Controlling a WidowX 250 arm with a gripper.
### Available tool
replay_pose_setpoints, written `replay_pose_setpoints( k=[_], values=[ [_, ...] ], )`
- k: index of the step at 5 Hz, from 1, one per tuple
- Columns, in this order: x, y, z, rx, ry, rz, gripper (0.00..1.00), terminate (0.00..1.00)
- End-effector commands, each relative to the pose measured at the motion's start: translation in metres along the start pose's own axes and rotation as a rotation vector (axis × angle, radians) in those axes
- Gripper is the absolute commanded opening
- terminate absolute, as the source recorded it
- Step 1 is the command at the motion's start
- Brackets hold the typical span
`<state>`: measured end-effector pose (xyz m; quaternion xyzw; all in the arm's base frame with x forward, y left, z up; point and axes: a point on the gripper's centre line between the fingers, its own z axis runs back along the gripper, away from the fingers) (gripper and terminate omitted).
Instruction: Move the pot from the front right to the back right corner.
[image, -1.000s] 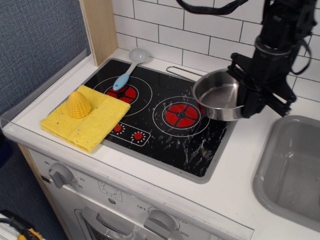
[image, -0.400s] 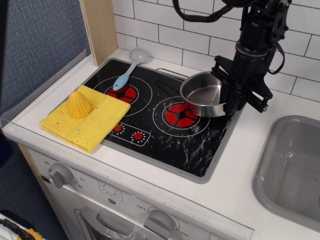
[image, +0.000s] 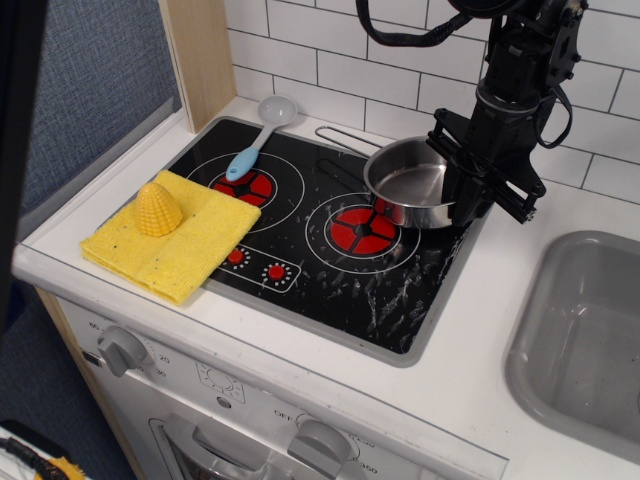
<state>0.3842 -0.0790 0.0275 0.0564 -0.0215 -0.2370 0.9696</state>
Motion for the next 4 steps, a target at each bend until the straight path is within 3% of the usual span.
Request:
replay_pose_setpoints(
  k=[1,3,4],
  values=[
    [-0.006,0.006,0.038,-0.013,-0.156,0.108,1.00,0.00],
    [-0.034,0.006,0.067,-0.006,-0.204,0.235,1.00,0.00],
    [-0.044,0.001,0.064,-0.031,-0.171,0.262,1.00,0.00]
  ],
)
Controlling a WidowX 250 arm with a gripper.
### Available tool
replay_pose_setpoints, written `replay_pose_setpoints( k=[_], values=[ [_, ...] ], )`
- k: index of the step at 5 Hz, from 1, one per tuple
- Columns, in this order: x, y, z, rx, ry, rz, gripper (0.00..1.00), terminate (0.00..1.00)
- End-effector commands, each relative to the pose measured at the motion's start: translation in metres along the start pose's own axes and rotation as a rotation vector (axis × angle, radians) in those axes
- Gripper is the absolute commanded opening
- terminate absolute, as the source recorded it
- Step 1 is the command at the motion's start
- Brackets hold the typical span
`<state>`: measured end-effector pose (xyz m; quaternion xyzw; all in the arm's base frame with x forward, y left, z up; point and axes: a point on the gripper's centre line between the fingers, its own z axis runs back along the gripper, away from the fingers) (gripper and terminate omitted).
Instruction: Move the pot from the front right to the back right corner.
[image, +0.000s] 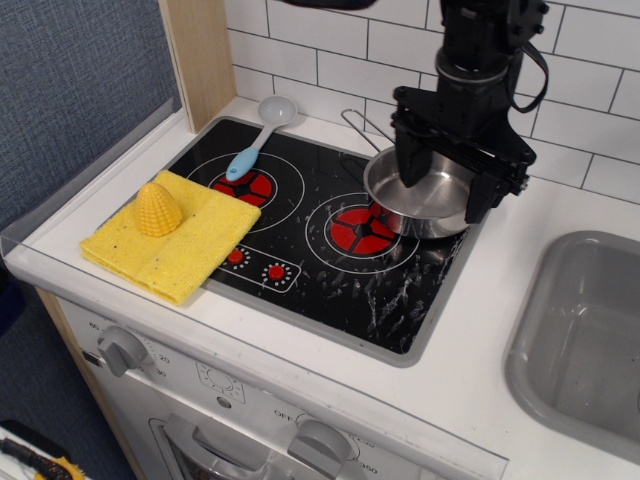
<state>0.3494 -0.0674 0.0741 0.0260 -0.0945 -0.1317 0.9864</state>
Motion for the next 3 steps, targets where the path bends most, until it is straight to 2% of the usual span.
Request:
replay_pose_setpoints(
  k=[1,2,3],
  values=[
    [-0.0057,0.0022,0.0178,-0.009,-0.027,0.040,1.00,0.00],
    [-0.0057,0.0022,0.0178,-0.009,-0.027,0.040,1.00,0.00],
    [-0.0057,0.0022,0.0178,-0.009,-0.027,0.040,1.00,1.00]
  ],
)
